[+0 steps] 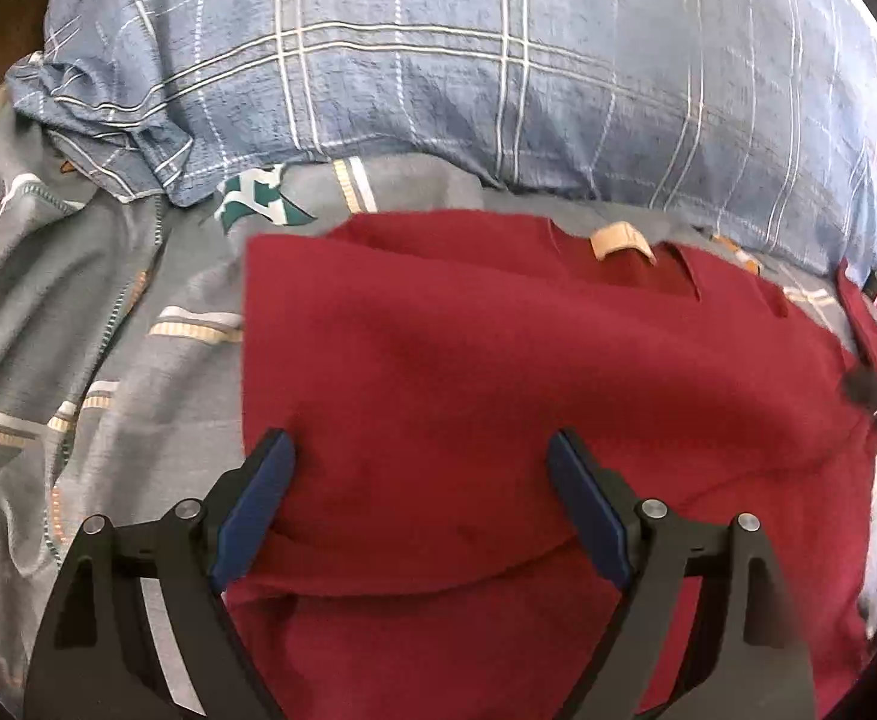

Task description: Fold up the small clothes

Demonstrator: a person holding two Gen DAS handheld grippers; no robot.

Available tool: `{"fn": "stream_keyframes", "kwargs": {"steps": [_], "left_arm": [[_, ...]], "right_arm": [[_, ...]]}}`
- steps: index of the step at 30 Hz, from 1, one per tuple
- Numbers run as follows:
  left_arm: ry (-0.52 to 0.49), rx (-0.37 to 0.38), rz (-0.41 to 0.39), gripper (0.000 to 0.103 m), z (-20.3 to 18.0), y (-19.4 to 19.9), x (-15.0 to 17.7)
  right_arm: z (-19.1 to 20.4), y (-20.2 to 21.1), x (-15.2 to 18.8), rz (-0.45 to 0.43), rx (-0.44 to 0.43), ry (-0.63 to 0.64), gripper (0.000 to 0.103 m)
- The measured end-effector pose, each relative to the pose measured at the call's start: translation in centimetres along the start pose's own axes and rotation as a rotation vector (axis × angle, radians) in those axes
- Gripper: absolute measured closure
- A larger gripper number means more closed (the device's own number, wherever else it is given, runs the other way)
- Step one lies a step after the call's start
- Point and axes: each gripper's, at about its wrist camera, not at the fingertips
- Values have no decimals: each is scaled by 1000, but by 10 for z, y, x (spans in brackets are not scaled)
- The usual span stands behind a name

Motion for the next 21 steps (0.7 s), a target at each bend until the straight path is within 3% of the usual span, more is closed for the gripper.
{"fn": "stream_keyframes", "kwargs": {"steps": [5,9,17,21], "left_arm": [[-1,22,-13,16,-2,6,0],[19,57,-15,16,0,9,-1],[-5,52,-17,16,-3,9,-5],[-30,28,-12,16,-7,4,-10]], "right_arm": [[-69,36,-2,-98,103,-173,31],[-131,39,-14,-118,42,-335,31],[-164,-5,-67,-47,115,-376,26],[-175,-41,-70,28,167,-394,29]]}}
Point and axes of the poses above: each gripper's, at about its wrist camera, not at the fingertips, and y roughly against the way its jaws point, z to its left, x to its underside, and after that the axes turned 13 degrees about z, right-handed
